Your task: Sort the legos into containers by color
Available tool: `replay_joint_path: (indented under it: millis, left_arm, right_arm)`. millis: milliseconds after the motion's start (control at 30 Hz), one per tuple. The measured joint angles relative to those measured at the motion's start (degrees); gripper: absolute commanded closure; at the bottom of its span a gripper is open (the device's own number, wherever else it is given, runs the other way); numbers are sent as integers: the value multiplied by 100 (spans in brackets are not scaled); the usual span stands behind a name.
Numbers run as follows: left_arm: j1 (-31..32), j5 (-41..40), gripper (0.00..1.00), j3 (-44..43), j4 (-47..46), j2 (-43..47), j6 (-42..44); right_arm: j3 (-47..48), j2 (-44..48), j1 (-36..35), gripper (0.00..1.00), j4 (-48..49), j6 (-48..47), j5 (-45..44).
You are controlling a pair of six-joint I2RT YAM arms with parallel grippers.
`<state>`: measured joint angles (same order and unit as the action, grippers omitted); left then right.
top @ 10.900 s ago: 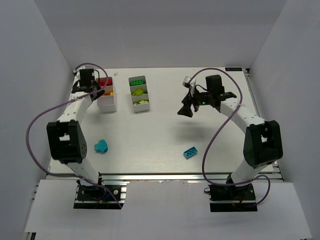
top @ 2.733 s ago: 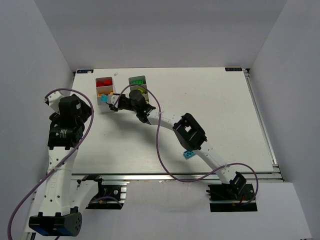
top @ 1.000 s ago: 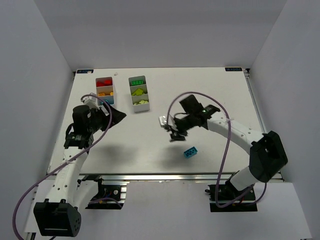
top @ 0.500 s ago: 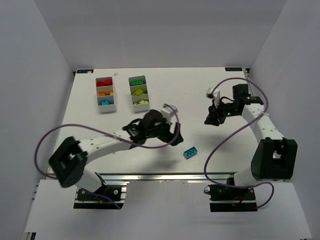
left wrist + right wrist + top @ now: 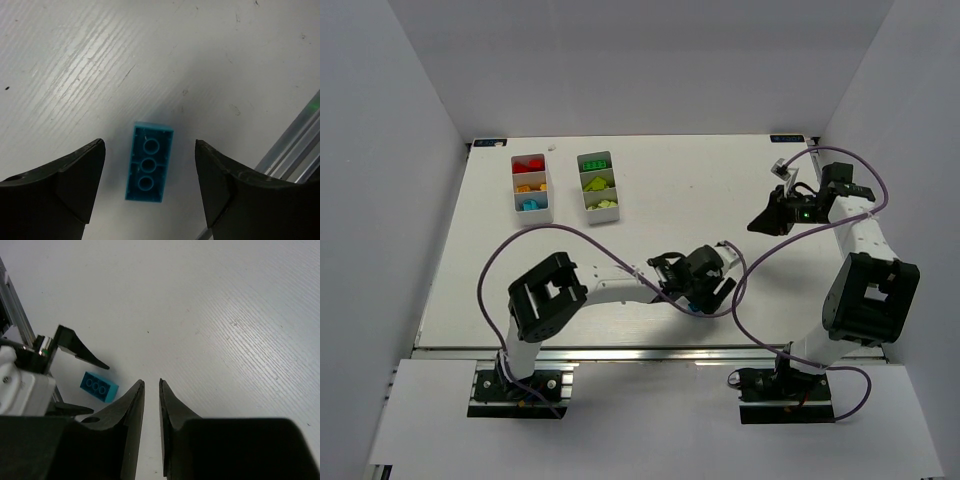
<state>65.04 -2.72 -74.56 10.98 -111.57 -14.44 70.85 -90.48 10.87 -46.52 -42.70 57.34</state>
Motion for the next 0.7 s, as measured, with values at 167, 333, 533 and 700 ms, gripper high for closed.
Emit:
replay_joint_path:
  millis: [167,333,533,700]
  left_arm:
    - [258,-452,26,-599,501,-527,2]
    - [413,-866,40,-802,898,-776,-2]
    - [442,-1419,80,-826,1099,-765,-109]
    - [306,-1714,100,-490,1346,-448,-385]
  right_arm:
    - [0,-13,4,76,11,50,138]
    - [0,-13,7,76,31,87,210]
    - [-2,-9,7,77,70,184,289]
    - [-46,114,0,78,127,131,284]
